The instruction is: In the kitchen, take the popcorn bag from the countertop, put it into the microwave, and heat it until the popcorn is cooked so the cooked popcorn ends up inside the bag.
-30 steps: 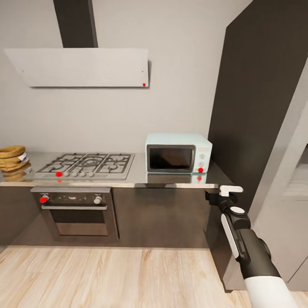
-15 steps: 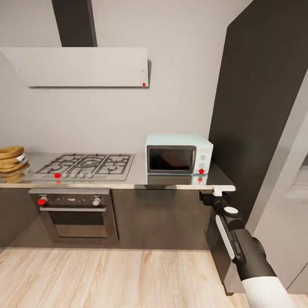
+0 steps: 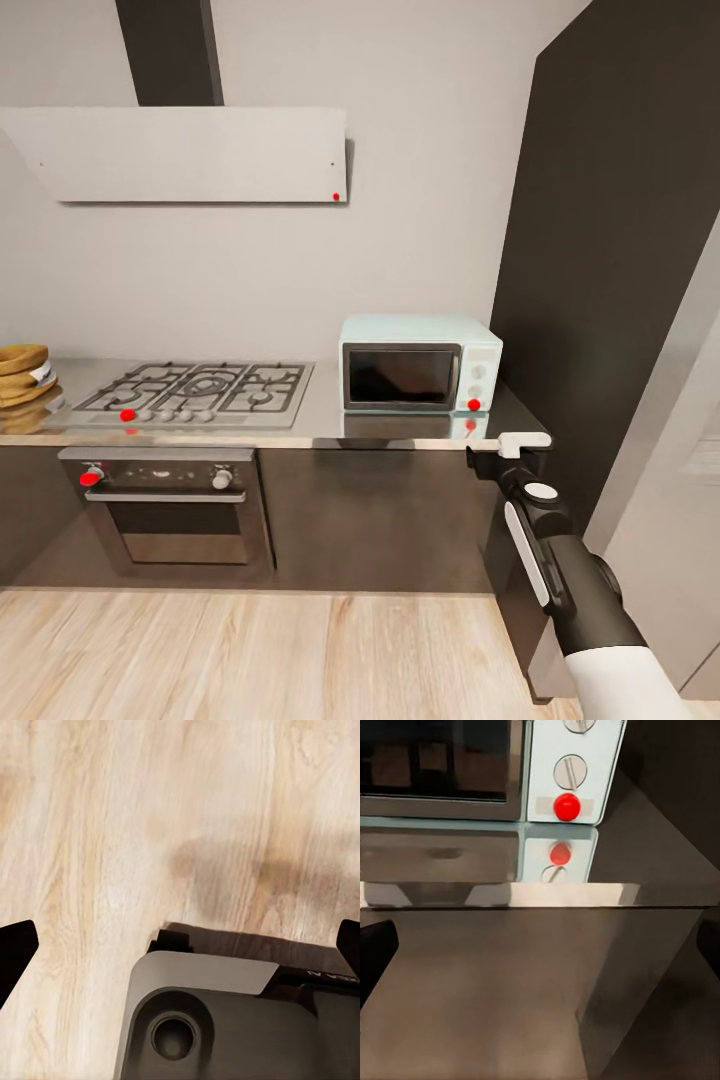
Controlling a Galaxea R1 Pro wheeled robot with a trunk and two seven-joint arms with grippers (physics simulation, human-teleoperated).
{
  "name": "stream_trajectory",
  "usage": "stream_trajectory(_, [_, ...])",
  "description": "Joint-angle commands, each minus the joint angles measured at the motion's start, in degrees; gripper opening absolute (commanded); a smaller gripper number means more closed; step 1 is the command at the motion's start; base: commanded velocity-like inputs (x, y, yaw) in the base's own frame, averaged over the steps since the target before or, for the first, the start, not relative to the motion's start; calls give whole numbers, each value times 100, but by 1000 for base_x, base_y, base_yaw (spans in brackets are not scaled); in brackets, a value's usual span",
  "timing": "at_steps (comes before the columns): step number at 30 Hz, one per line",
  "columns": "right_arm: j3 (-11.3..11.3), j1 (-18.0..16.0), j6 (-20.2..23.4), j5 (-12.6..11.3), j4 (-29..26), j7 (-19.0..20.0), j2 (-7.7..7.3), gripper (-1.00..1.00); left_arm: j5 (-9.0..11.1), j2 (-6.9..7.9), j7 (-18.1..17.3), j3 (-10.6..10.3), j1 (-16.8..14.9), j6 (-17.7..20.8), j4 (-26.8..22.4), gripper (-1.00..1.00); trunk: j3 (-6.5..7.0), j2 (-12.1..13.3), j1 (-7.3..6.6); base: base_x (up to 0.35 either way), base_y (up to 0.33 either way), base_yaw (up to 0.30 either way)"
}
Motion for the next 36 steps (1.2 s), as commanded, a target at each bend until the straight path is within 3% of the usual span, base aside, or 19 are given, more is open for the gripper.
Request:
stream_trajectory(1, [14, -4, 36, 17, -8, -20, -4, 100, 0, 0, 5, 9, -3, -21, 7, 100, -7, -4, 0, 64, 0, 0])
stream_trajectory(15, [-26, -4, 36, -9, 22, -20, -9, 100, -1, 0, 5, 8, -1, -21, 9, 100, -7, -4, 0, 144, 0, 0])
stream_trajectory(23, [-12, -4, 36, -1, 13, -13, -17, 100, -1, -1, 5, 6, -1, -21, 5, 100, -7, -4, 0, 299, 0, 0])
stream_trajectory(36, [-3, -1, 36, 8, 21, -11, -26, 100, -1, 0, 5, 6, -1, -21, 3, 100, -7, -4, 0, 105, 0, 0])
